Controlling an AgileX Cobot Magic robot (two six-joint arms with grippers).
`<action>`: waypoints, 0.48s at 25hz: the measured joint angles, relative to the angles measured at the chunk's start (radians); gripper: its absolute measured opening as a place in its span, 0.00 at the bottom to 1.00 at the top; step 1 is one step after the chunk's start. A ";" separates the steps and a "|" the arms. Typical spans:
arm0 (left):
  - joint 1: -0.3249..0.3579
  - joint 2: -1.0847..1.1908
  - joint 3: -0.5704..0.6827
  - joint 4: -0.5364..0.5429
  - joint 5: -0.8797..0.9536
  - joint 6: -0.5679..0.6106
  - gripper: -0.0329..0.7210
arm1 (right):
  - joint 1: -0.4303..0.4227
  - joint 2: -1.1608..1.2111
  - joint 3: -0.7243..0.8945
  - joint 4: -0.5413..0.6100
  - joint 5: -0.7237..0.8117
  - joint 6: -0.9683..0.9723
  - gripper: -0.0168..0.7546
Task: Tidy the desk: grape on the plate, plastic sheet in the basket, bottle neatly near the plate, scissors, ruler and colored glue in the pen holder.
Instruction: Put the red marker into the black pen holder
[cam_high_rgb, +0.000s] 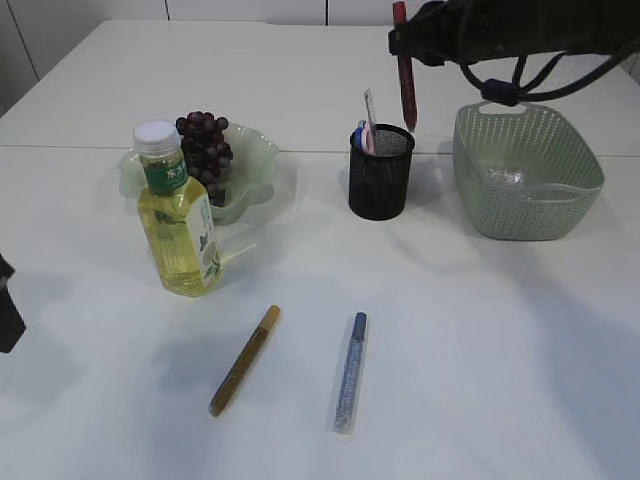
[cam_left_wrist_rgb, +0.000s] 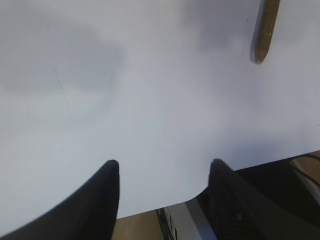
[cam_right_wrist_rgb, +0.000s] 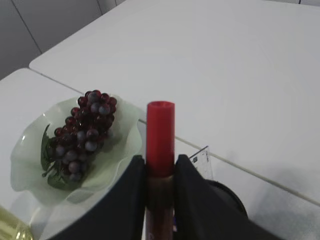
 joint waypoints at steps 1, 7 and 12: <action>0.000 0.000 0.000 0.000 0.004 0.000 0.59 | 0.000 0.014 0.000 0.099 -0.009 -0.088 0.22; 0.000 0.000 0.000 0.000 0.006 0.000 0.59 | 0.000 0.103 -0.033 0.358 -0.041 -0.384 0.22; 0.000 0.000 0.000 0.000 0.006 0.000 0.59 | 0.000 0.171 -0.109 0.372 -0.044 -0.422 0.22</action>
